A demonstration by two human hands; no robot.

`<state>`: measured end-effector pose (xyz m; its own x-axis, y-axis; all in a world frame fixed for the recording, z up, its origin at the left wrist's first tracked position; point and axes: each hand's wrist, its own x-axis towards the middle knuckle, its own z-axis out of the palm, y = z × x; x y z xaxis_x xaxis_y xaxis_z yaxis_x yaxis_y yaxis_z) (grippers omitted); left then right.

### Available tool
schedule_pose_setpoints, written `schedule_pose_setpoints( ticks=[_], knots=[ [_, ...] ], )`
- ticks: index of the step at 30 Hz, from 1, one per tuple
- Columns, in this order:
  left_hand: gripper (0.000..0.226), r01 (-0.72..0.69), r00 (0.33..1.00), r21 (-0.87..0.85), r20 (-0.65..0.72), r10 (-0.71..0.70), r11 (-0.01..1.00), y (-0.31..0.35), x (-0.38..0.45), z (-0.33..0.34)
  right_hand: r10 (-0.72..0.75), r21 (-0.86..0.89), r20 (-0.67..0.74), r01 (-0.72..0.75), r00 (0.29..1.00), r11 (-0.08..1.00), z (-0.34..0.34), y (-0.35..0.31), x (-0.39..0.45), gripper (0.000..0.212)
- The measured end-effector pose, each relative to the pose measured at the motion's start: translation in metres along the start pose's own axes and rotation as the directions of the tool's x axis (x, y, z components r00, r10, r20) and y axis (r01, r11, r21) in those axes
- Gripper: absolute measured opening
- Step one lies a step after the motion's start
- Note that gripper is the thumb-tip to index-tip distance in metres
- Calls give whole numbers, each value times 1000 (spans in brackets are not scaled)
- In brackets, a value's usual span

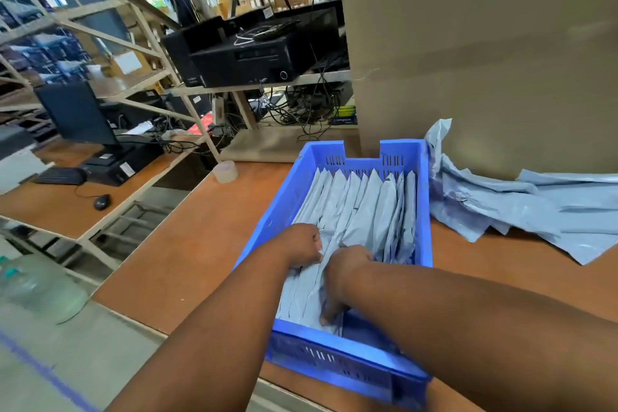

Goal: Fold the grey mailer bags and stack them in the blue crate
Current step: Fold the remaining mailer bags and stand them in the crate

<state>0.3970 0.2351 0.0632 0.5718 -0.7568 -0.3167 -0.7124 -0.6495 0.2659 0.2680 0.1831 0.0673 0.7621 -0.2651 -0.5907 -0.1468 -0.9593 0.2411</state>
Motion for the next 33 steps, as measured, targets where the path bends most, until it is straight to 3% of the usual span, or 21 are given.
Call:
schedule_pose_setpoints(
  ticks=[5,11,15,18,21,27,33],
  knots=[
    [20,-42,979,-64,-203,28,997,-2,3,-5,-14,23,12,14,1000,1000,-5,0,5,74],
    [18,-276,927,-41,-274,254,960,38,-4,-35,-84,48,53,82,995,995,-23,30,-32,70],
    [19,-407,856,30,-335,393,913,95,1,-63,-90,162,-146,114,985,980,-23,81,-47,78],
    [21,-472,796,80,-389,464,878,143,12,-77,-41,157,-354,103,934,982,-18,141,-73,79],
    [25,-528,735,126,-428,526,840,193,23,-79,53,253,-472,77,880,964,3,207,-99,86],
    [21,-583,706,290,-281,650,759,285,55,-45,293,470,-497,-31,817,882,96,309,-142,60],
    [18,-531,721,556,-100,686,640,336,96,0,547,677,-363,-191,754,711,189,358,-134,46]
  ],
)
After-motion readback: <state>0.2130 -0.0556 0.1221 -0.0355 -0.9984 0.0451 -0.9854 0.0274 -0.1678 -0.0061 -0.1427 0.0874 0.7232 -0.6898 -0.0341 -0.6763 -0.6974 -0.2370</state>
